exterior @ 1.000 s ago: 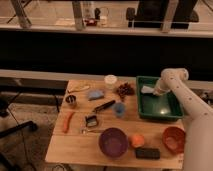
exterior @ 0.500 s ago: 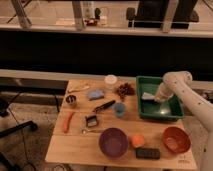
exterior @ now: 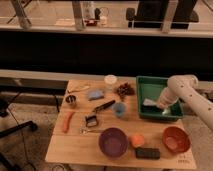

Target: Wipe tray with towel

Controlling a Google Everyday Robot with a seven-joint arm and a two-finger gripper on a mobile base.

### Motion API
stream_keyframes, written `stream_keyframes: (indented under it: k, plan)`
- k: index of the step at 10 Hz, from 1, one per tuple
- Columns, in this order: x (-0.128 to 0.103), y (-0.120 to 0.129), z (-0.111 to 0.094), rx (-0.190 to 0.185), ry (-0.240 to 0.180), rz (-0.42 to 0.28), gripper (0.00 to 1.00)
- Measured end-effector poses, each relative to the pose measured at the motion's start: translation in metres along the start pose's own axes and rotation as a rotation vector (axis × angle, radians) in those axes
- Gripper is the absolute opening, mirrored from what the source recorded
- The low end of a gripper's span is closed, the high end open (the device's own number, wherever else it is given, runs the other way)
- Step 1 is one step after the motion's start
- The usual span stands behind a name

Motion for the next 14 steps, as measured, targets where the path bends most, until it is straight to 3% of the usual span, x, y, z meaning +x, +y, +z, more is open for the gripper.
stream_keyframes:
  k: [4, 9, 11, 14]
  plan:
    - [0.030, 0.003, -0.001, -0.021, 0.032, 0.040, 0.00]
    - [0.068, -0.018, 0.016, -0.026, 0.089, 0.108, 0.00]
    - [0.067, -0.029, 0.021, -0.016, 0.092, 0.099, 0.00]
    - [0.040, -0.060, 0.025, 0.030, 0.070, 0.058, 0.00]
